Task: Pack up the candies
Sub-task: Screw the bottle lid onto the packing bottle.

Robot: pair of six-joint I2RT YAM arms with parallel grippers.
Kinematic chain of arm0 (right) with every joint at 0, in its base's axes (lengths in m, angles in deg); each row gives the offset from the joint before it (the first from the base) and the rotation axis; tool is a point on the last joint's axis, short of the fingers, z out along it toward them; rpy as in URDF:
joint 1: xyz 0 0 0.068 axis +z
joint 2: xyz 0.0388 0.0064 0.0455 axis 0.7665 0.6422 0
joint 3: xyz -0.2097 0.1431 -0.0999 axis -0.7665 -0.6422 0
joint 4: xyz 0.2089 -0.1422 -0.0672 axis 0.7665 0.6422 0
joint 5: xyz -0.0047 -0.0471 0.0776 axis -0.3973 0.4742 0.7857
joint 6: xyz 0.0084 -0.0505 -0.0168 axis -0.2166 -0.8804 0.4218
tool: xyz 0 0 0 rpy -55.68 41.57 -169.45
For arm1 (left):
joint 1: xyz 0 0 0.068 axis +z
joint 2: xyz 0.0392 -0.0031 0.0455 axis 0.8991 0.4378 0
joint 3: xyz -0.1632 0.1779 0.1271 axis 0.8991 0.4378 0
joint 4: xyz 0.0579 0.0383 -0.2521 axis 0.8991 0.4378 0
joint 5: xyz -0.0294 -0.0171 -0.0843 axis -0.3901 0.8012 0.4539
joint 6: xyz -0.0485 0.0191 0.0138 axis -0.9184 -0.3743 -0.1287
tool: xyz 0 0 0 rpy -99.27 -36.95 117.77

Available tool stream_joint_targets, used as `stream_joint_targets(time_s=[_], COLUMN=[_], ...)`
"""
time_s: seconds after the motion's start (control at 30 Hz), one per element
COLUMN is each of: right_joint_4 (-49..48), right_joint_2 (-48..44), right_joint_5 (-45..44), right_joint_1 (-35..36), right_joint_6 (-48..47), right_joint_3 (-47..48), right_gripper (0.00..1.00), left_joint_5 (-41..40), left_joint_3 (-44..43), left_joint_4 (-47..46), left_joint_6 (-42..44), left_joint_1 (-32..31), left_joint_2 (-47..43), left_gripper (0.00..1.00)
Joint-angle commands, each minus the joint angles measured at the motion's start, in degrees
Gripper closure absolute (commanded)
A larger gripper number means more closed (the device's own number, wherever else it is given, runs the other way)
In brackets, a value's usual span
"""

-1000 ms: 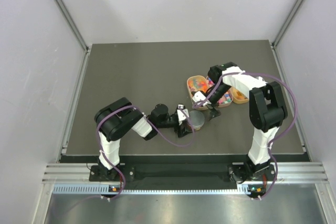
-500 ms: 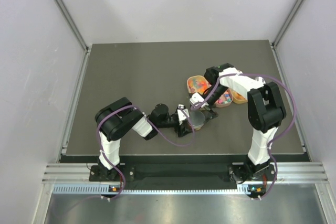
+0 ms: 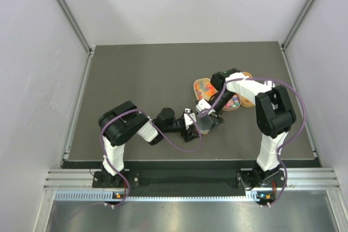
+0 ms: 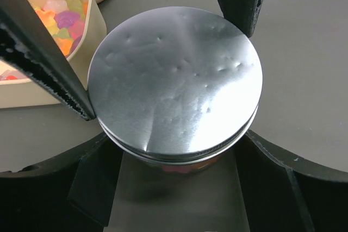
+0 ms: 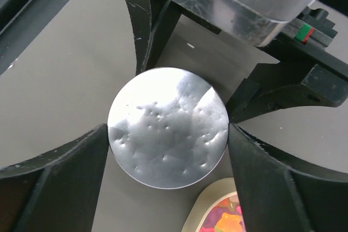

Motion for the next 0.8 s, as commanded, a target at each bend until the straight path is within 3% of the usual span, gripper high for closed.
stream_joint_targets(time_s=[0.0,0.2,0.4,0.53,0.77], right_joint_4=[-0.21,-9.16,-20.15,-17.28,-16.21], right_joint_2=[-3.41,-7.35,-11.06,-6.94,-2.88], right_joint_5=[1.32,-0.61,-2.01,-5.09,-8.35], right_joint_1=[1.49,2.01,4.47,6.5,8.61], right_joint_6=[-20.18,-10.26,10.48,20.93,26.14], right_joint_3=[-1.88,-8.72,-12.69,-7.96,-3.99], right_gripper=[0.23,0.28,0.29,0.3,0.3], left_joint_5=[-2.38,-3.88,-3.27,-3.09,-2.65], left_joint_3=[1.58,1.05,1.4,1.14,1.75], left_joint_4=[7.35,9.63,10.43,10.43,9.46], left_joint_6=[2.66,2.22,2.57,3.0,3.62], left_joint_1=[-0.1,0.34,0.52,0.52,0.52], left_joint_2=[1.53,0.38,-0.67,-1.02,-2.07], left_gripper=[0.24,0.28,0.3,0.3,0.3])
